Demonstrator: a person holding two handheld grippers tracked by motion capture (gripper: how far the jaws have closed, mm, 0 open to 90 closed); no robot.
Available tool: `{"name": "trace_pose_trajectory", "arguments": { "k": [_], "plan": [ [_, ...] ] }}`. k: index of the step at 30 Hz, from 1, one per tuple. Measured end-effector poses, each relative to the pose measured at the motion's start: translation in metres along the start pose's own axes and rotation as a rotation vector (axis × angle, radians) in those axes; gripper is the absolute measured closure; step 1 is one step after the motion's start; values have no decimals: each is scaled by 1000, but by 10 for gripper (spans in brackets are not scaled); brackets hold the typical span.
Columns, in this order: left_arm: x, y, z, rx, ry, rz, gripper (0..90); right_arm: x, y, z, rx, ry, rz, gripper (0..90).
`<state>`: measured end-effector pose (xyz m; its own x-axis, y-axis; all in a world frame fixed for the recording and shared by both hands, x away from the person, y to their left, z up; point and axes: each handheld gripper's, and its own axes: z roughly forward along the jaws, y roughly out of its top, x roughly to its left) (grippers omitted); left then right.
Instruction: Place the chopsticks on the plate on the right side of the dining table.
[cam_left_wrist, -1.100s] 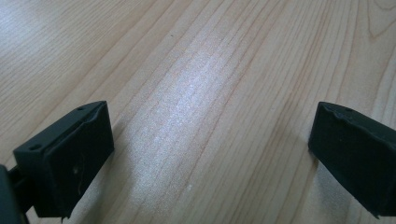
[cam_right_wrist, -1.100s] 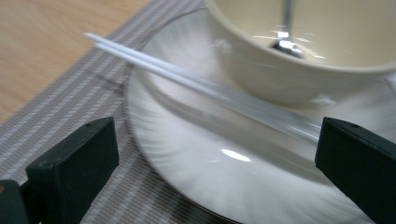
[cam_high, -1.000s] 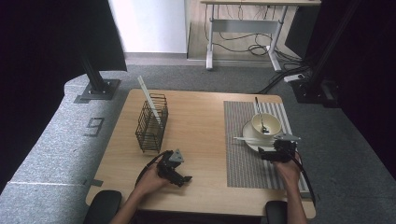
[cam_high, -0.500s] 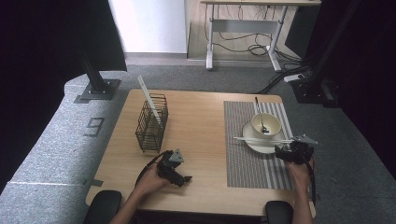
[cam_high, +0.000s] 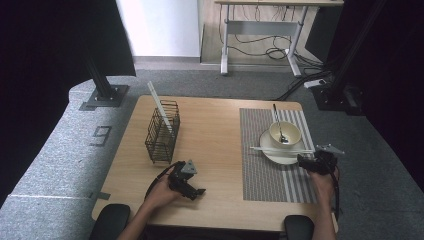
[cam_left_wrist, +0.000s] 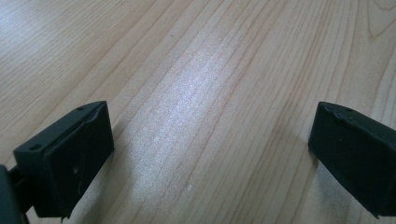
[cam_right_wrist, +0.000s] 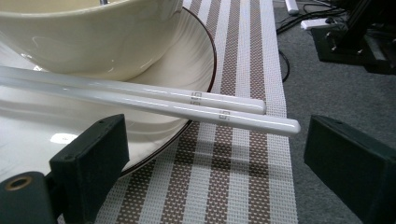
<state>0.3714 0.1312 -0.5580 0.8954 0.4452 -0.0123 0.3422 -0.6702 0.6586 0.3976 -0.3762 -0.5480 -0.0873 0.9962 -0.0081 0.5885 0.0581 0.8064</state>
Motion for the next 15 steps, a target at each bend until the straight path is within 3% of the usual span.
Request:
{"name": "trace_pose_trajectory", "arguments": {
  "k": [4,15],
  "plan": [
    [0,0,0,0,0,1,0,-1,-1,2,3,18,18,74],
    [0,0,0,0,0,1,0,5,0,3,16,21,-9,82]
  ]
}}
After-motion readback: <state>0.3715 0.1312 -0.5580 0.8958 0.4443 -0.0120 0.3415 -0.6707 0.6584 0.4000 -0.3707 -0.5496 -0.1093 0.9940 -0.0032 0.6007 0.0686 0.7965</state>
